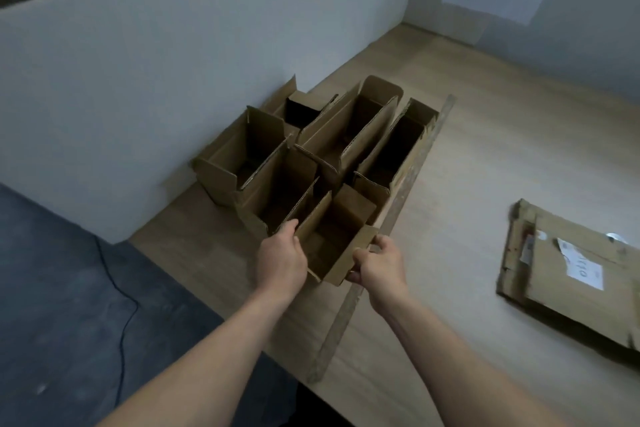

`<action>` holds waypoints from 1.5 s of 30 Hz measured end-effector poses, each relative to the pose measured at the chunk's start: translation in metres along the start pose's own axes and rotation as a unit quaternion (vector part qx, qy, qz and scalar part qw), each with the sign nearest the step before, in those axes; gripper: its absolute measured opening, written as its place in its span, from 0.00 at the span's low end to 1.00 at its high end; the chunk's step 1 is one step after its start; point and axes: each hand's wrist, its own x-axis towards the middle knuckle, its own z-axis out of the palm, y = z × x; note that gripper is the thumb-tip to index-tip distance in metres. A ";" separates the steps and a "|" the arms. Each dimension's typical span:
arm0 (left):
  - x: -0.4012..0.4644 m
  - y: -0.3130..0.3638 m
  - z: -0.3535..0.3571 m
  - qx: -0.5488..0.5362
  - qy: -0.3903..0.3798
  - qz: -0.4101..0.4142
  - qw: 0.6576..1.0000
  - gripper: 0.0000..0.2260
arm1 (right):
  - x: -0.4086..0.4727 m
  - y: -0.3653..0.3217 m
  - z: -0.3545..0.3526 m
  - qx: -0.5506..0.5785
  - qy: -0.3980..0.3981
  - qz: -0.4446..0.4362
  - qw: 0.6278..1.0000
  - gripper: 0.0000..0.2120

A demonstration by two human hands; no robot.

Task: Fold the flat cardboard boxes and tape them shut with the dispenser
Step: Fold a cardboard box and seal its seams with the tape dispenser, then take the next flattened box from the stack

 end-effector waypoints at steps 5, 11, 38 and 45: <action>0.002 0.002 0.000 0.020 0.041 0.028 0.999 0.10 | 0.007 0.002 0.013 0.014 0.018 0.010 1.000 0.18; 0.004 0.001 0.001 0.114 0.028 0.104 0.988 0.08 | 0.007 0.004 0.020 -0.029 0.012 -0.005 1.000 0.22; -0.088 0.210 0.296 0.178 -0.248 0.239 0.922 0.39 | 0.030 0.082 -0.448 -0.355 0.276 0.049 0.892 0.45; -0.092 0.241 0.365 0.242 -0.254 0.197 0.916 0.47 | 0.058 0.105 -0.512 -0.400 0.182 0.047 0.897 0.45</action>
